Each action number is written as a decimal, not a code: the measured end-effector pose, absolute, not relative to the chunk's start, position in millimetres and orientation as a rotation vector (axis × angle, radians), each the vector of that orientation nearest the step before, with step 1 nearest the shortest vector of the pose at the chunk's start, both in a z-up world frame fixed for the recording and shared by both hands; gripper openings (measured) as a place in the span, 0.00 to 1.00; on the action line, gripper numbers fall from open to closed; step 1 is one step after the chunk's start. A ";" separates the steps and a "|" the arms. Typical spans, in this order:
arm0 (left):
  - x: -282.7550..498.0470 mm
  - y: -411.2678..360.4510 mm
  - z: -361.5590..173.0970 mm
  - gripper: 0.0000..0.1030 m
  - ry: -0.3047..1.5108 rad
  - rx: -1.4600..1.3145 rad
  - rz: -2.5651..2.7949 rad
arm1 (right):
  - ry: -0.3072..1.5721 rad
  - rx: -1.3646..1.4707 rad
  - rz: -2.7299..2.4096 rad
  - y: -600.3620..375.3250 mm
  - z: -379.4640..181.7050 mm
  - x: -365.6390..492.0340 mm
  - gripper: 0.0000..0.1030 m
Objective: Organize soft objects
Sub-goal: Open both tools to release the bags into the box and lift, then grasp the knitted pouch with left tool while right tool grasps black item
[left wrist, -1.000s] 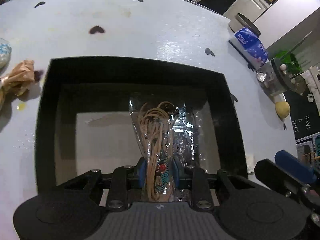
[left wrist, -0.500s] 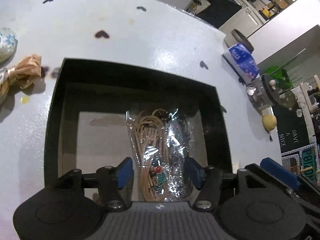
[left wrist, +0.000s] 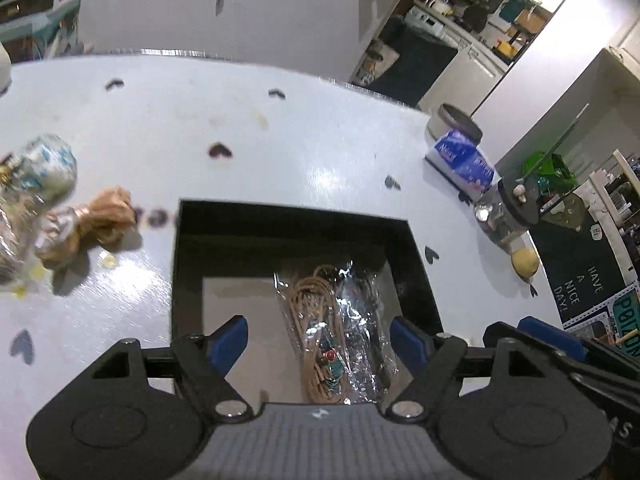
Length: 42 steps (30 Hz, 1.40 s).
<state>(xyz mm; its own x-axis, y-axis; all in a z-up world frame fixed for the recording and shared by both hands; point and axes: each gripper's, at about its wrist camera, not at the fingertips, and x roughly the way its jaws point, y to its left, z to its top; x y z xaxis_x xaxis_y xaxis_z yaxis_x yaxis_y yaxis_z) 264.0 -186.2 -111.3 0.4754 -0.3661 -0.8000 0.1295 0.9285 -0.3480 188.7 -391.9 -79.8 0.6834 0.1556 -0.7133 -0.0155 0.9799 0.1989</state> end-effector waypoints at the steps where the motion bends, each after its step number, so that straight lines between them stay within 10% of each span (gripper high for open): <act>1: 261.2 -183.8 -107.3 0.80 1.022 -0.251 -0.307 | 0.810 0.186 0.095 -392.7 -79.1 188.2 0.54; 12: 231.6 -161.7 -74.8 0.99 0.881 -0.188 -0.270 | 0.738 0.148 0.101 -388.1 -63.0 171.6 0.70; 26: 207.0 -131.2 -67.4 1.00 0.771 -0.164 -0.285 | 0.659 0.084 0.028 -382.8 -53.4 153.4 0.98; 42: 197.4 -79.5 -54.7 1.00 0.667 -0.138 -0.292 | 0.579 0.109 -0.043 -347.5 -46.2 140.6 1.00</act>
